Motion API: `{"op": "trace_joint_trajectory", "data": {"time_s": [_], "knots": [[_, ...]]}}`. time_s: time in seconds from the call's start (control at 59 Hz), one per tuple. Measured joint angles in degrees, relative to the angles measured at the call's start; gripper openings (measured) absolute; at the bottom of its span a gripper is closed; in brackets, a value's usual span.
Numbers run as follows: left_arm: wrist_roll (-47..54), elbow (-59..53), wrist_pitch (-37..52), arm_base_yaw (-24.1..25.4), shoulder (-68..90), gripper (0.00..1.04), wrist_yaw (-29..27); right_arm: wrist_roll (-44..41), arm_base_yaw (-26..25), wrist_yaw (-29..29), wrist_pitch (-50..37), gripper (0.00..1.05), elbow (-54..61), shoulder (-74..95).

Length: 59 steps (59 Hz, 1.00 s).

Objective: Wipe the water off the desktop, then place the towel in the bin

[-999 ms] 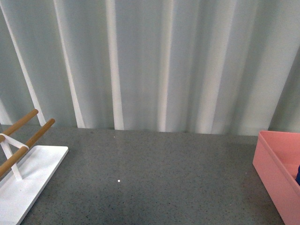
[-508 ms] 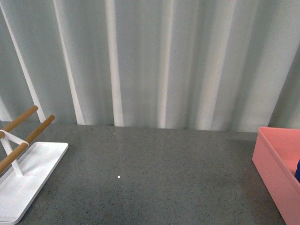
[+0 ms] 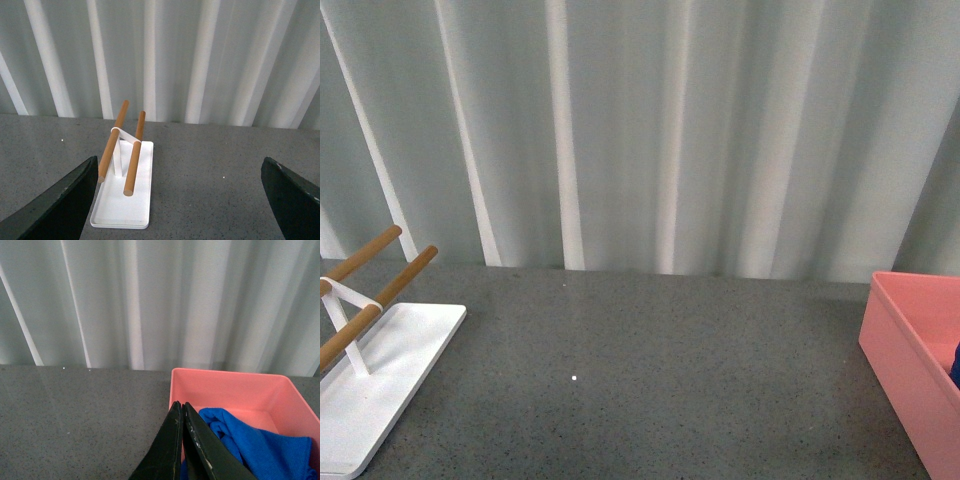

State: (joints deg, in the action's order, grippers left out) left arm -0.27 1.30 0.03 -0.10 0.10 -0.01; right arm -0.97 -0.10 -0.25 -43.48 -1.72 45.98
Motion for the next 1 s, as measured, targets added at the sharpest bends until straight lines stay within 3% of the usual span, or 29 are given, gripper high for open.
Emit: {"op": "trace_joint_trajectory", "data": {"time_s": [0.694, 0.999], "knots": [[0.02, 0.00, 0.00, 0.00, -0.02, 0.98, 0.00, 0.37, 0.00, 0.04, 24.83, 0.03, 0.39, -27.47], [0.00, 0.00, 0.00, 0.00, -0.02, 0.98, 0.00, 0.37, 0.00, 0.17, 30.80, 0.03, 0.39, -33.46]]}}
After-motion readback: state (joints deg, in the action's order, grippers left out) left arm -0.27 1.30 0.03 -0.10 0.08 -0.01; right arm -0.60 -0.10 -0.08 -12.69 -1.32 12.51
